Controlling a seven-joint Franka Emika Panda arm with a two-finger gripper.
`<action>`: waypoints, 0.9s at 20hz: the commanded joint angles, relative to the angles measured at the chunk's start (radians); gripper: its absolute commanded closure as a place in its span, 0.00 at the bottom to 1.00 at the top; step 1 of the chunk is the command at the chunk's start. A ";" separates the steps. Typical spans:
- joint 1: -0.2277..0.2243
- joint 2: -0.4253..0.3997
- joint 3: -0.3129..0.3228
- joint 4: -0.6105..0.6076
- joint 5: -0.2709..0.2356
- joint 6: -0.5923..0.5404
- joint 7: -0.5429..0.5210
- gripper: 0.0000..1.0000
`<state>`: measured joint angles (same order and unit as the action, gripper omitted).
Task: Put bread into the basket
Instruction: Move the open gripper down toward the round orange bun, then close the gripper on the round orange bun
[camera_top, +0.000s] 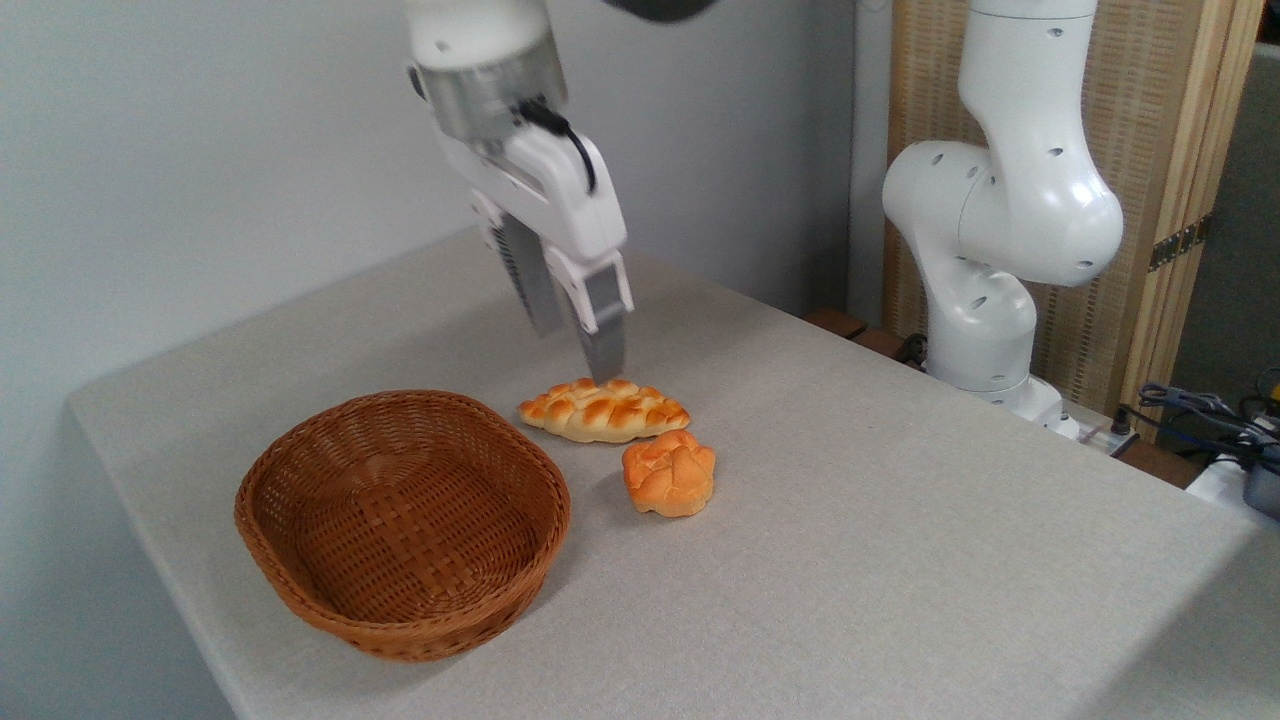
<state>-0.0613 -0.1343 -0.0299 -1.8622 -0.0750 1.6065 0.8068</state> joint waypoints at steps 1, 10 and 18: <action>-0.011 -0.088 0.001 -0.243 -0.005 0.125 0.026 0.00; -0.012 -0.077 0.001 -0.405 0.063 0.277 0.080 0.00; -0.023 -0.065 -0.001 -0.459 0.063 0.345 0.097 0.75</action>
<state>-0.0724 -0.1936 -0.0344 -2.3040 -0.0269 1.9300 0.8730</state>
